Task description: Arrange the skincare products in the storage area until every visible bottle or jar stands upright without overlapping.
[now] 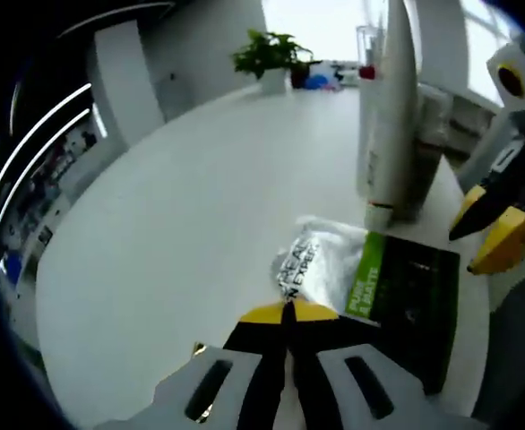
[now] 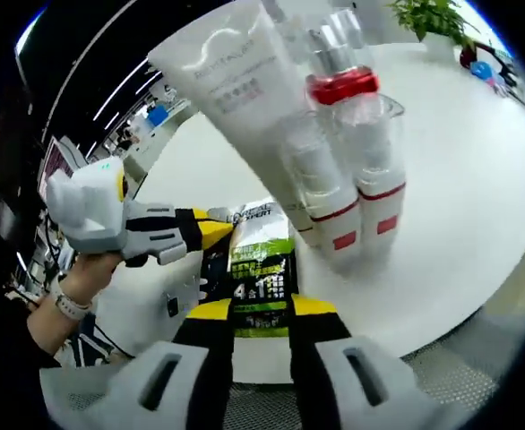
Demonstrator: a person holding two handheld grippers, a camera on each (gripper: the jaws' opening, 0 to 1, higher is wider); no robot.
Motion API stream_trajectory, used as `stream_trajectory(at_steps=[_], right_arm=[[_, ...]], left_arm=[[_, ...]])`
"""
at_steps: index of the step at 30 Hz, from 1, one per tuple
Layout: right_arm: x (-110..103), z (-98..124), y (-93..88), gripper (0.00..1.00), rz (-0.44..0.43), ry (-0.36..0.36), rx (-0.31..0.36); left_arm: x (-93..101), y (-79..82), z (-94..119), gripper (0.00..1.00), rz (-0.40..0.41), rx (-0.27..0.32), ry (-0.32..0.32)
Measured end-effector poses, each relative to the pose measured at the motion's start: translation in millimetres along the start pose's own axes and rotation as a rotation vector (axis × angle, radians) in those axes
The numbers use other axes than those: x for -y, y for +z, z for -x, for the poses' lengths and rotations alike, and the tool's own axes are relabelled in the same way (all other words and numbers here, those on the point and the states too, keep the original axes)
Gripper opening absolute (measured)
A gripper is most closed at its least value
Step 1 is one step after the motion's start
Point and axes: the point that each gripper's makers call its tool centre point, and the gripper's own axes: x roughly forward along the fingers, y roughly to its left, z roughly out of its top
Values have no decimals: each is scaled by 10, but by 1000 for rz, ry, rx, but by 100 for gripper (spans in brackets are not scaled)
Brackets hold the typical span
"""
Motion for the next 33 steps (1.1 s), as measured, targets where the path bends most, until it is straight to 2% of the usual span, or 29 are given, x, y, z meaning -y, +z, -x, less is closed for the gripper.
stream_trajectory(at_steps=[3,4,22,28,33], right_arm=[[-14,-54,-58,28,18,-3,-29],[-2,-70,-112,29,40,-5,-61],[151,-134,-172,29,123,-79,-127],[59,-138,-178,43,124,-40,-142],[-8,-152,-199,58,206,-35,-165]], left_arm=[[2,2,1,0,0,1,1],[1,1,1,0,0,1,0],[44,-2,2,0,53,22,-21],[54,2,6,0,49,22,-24],[74,4,11,0,53,25,-31]])
